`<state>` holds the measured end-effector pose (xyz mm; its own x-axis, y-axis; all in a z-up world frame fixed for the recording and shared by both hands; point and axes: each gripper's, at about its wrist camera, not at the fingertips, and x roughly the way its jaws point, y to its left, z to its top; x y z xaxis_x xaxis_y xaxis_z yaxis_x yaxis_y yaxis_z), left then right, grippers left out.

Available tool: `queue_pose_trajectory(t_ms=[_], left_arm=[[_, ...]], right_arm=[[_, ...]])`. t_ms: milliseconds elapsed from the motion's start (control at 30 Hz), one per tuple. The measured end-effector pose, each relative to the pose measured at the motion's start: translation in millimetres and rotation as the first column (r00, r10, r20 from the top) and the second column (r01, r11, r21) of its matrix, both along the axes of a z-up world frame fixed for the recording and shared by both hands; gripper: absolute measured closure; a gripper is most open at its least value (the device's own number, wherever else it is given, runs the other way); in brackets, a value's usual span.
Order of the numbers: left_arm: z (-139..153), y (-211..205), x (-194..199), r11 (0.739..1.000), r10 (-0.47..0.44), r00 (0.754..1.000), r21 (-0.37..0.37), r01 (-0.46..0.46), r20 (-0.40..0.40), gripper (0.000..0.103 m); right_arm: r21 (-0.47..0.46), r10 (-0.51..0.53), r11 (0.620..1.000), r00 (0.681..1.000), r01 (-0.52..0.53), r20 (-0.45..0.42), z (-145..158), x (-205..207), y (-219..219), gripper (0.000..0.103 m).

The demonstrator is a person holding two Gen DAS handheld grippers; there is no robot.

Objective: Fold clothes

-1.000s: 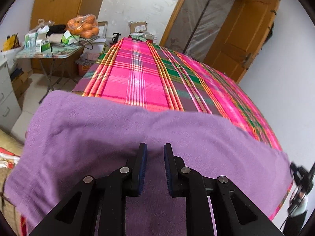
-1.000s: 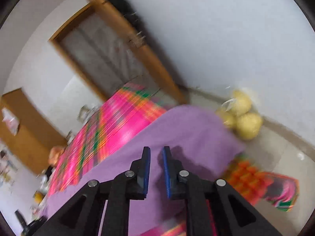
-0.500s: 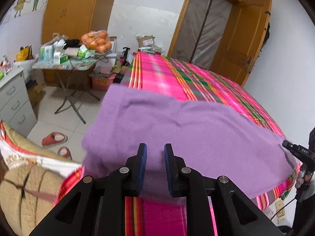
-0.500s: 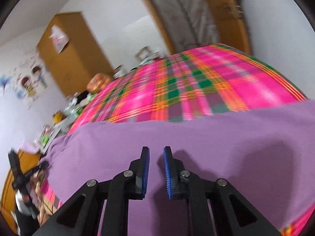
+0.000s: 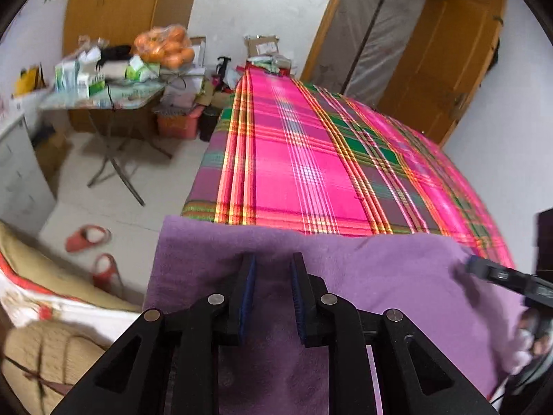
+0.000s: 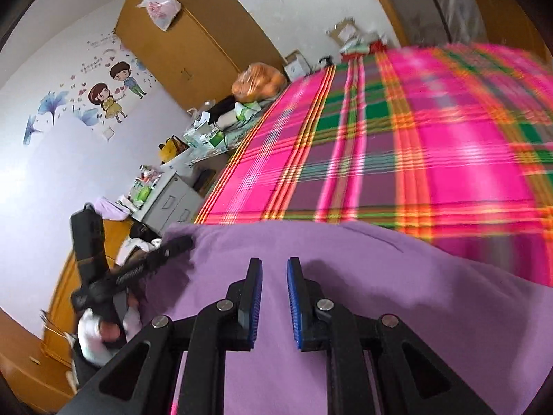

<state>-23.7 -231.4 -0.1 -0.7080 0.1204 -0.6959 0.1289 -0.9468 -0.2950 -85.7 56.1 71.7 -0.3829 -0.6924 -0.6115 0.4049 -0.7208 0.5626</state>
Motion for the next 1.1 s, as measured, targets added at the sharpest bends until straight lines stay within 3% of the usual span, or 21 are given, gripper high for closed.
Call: queue_pose_trajectory(t_ms=[100, 167, 233, 333, 467, 567, 700, 833, 900, 1000, 1100], left_arm=[[-2, -1, -1, 1.0, -0.002, 1.0, 0.011, 0.002, 0.003, 0.083], [-2, 1, -3, 1.0, -0.002, 1.0, -0.004, 0.002, 0.007, 0.083], [-2, 1, -3, 1.0, -0.004, 1.0, -0.001, 0.004, 0.008, 0.083], [1, 0, 12, 1.0, -0.008, 1.0, 0.011, 0.008, -0.023, 0.083], [7, 0, 39, 1.0, -0.012, 0.997, 0.025, 0.014, -0.08, 0.082], [3, 3, 68, 0.999, -0.019, 0.993, 0.034, 0.023, -0.117, 0.08], [-5, 1, 84, 1.0, -0.003, 0.989, 0.022, 0.006, -0.149, 0.081], [2, 1, 103, 1.0, 0.015, 0.983, -0.013, -0.018, -0.184, 0.08], [-7, -7, 108, 0.999, 0.033, 0.984, 0.021, -0.03, -0.176, 0.081], [-9, -16, 123, 0.995, 0.051, 0.971, 0.094, -0.03, -0.232, 0.081], [-2, -18, 146, 0.993, 0.088, 0.949, 0.102, -0.06, -0.303, 0.077]], right_arm=[[-0.092, -0.046, 0.994, 0.991, 0.058, 0.126, -24, -28, 0, 0.089], [-0.143, -0.07, 0.985, 0.979, 0.099, 0.191, -37, -41, 4, 0.103], [-0.185, -0.093, 0.973, 0.968, 0.138, 0.232, -44, -49, 12, 0.103], [-0.163, -0.127, 0.973, 0.971, 0.161, 0.202, -34, -40, 18, 0.099], [-0.194, -0.019, 0.98, 0.991, 0.044, 0.13, -12, 0, 16, 0.094], [-0.145, 0.025, 0.989, 0.996, -0.013, 0.083, -12, 26, 11, 0.091], [-0.062, 0.037, 0.998, 0.994, -0.03, 0.107, -30, 39, 5, 0.09], [-0.024, 0.059, 0.998, 0.998, -0.059, 0.001, -13, 61, 7, 0.088], [-0.002, 0.068, 0.998, 0.997, -0.068, -0.021, -14, 69, 9, 0.087], [-0.041, 0.043, 0.998, 0.998, -0.041, 0.048, -27, 62, 18, 0.089], [-0.041, 0.011, 0.999, 1.0, -0.011, -0.007, -17, 69, 35, 0.082]])
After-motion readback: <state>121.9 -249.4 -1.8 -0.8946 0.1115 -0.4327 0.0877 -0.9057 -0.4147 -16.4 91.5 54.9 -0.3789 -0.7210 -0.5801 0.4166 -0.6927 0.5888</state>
